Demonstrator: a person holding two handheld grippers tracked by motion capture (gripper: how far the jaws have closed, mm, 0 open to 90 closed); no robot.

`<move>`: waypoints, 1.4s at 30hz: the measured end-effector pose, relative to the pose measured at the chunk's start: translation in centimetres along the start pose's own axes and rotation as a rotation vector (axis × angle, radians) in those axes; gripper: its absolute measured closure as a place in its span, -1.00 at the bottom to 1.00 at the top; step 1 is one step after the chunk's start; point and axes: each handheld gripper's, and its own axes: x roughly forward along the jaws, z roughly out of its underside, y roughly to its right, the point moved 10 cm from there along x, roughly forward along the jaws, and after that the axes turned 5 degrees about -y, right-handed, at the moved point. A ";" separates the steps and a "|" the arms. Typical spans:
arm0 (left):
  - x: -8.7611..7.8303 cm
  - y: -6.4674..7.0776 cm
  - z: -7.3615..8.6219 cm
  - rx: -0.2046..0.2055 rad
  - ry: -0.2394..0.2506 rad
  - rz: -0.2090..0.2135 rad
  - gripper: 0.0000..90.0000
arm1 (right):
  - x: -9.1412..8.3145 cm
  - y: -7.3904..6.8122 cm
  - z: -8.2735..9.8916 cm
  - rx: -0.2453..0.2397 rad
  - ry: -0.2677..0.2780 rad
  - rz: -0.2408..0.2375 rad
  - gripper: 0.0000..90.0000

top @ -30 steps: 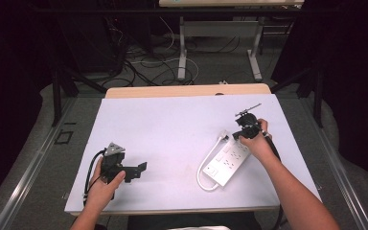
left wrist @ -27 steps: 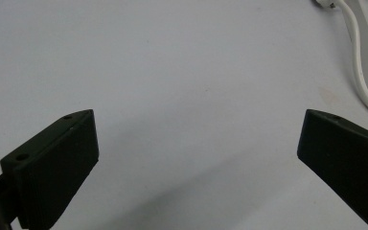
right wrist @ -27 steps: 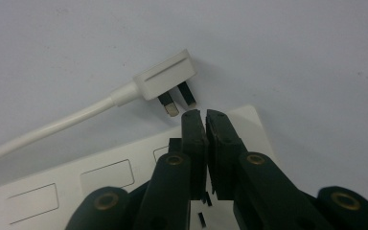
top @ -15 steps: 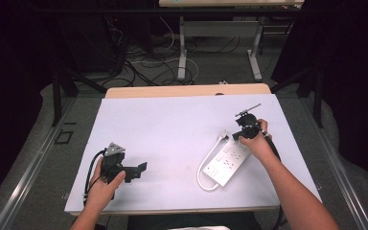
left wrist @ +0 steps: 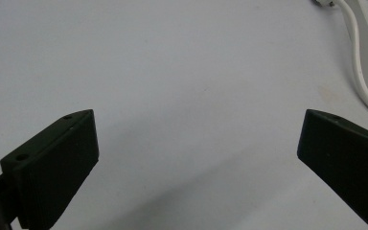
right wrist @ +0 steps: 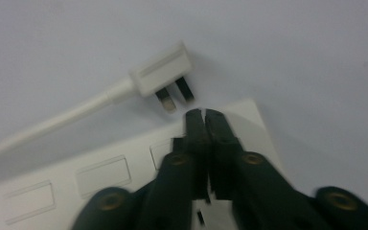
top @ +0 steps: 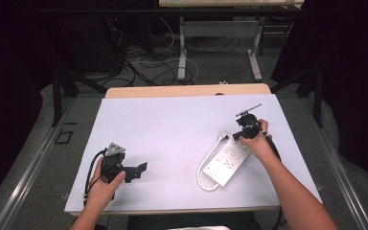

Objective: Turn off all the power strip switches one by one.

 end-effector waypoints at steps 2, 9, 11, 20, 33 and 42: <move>0.0 0.0 0.0 0.005 0.001 0.000 -0.99 | 0.0 0.0 0.0 -0.002 0.003 0.000 1.00; 0.0 -0.1 0.1 0.010 -0.002 -0.003 -0.99 | 0.0 0.0 0.0 -0.005 0.009 0.001 1.00; -0.1 -0.1 0.0 0.008 -0.004 -0.003 -0.99 | 0.0 -0.1 0.0 -0.005 0.007 0.003 1.00; 0.0 -0.1 0.0 0.002 -0.001 -0.002 -0.99 | 0.0 -0.1 0.1 0.001 0.005 0.003 1.00; -0.1 -0.1 0.0 -0.007 0.002 0.000 -0.99 | -0.2 -0.1 0.0 0.004 0.015 0.003 0.91; 0.0 -0.2 0.0 0.001 0.002 -0.002 -0.99 | -0.9 -0.1 0.2 0.002 0.038 -0.007 0.75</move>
